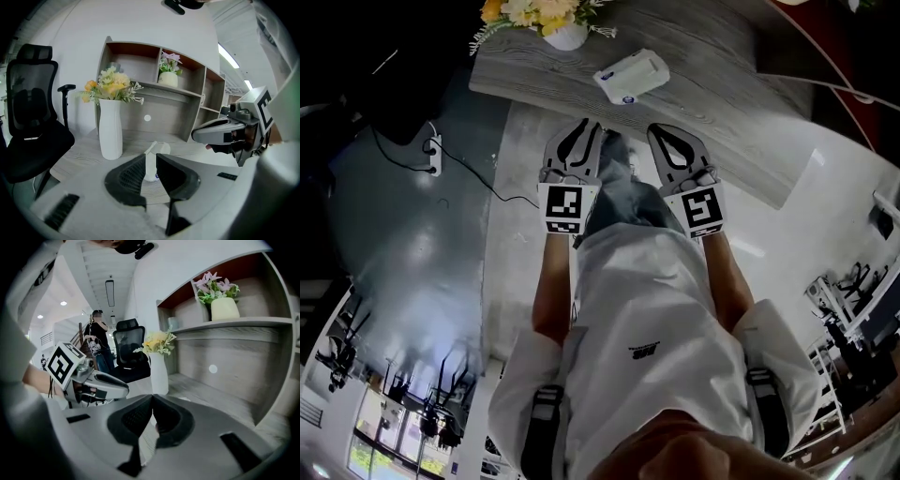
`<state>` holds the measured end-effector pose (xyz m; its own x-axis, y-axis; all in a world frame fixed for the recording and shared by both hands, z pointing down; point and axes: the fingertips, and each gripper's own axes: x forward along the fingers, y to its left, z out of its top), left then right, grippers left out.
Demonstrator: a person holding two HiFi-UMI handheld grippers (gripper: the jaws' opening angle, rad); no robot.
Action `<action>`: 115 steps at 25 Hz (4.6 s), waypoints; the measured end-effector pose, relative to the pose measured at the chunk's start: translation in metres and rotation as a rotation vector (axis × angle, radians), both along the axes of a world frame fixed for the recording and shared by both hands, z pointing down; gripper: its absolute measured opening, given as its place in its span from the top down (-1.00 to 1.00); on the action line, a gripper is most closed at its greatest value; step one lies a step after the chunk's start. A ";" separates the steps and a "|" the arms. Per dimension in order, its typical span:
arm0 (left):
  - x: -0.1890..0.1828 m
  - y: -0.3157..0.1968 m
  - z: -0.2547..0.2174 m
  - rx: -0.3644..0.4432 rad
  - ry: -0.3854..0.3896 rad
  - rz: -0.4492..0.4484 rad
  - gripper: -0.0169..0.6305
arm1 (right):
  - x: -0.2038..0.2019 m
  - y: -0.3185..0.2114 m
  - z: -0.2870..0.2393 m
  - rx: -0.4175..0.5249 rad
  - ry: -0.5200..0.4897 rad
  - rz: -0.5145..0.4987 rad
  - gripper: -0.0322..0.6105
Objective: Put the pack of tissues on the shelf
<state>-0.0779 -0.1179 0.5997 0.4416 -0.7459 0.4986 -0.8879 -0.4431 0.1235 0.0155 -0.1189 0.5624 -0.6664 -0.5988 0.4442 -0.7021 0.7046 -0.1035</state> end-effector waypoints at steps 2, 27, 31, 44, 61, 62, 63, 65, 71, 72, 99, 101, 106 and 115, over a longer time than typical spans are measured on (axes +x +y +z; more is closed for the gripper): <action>0.002 -0.002 0.007 -0.009 0.004 0.006 0.68 | 0.000 -0.003 0.008 -0.006 0.005 0.007 0.82; 0.020 -0.025 0.082 -0.096 0.024 0.029 0.68 | -0.001 -0.016 0.069 -0.091 0.041 0.047 0.82; 0.023 -0.027 0.093 -0.114 0.025 0.037 0.66 | -0.001 -0.016 0.076 -0.102 0.044 0.051 0.82; 0.028 -0.043 0.127 -0.191 0.010 0.024 0.56 | 0.000 -0.021 0.083 -0.121 0.057 0.060 0.82; 0.020 -0.058 0.116 -0.174 -0.017 -0.012 0.82 | 0.002 -0.037 0.073 -0.105 0.065 0.081 0.82; 0.020 -0.059 0.113 -0.170 -0.015 -0.013 0.82 | 0.002 -0.038 0.070 -0.101 0.066 0.081 0.82; 0.019 -0.060 0.108 -0.166 -0.012 -0.014 0.82 | 0.001 -0.039 0.068 -0.096 0.066 0.080 0.82; 0.017 -0.063 0.100 -0.156 -0.008 -0.016 0.83 | 0.000 -0.043 0.062 -0.087 0.066 0.079 0.82; 0.009 -0.068 0.076 -0.135 -0.003 -0.023 0.83 | -0.005 -0.050 0.041 -0.054 0.064 0.076 0.82; 0.008 -0.069 0.071 -0.130 -0.001 -0.025 0.83 | -0.005 -0.051 0.036 -0.049 0.066 0.075 0.82; -0.025 -0.071 -0.074 0.037 0.022 -0.051 0.83 | -0.018 -0.061 -0.099 0.171 0.073 0.045 0.82; -0.028 -0.071 -0.082 0.045 0.013 -0.057 0.83 | -0.017 -0.062 -0.109 0.186 0.077 0.036 0.82; -0.033 -0.075 -0.103 0.065 -0.004 -0.057 0.83 | -0.016 -0.065 -0.130 0.224 0.073 0.029 0.82; -0.035 -0.091 -0.155 0.139 0.008 -0.060 0.83 | -0.014 -0.074 -0.178 0.323 0.036 0.046 0.82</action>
<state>-0.1127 -0.2091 0.4443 0.3975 -0.8330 0.3850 -0.9127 -0.4022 0.0720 0.0012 -0.1931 0.3843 -0.6226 -0.7419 0.2489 -0.7331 0.6642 0.1460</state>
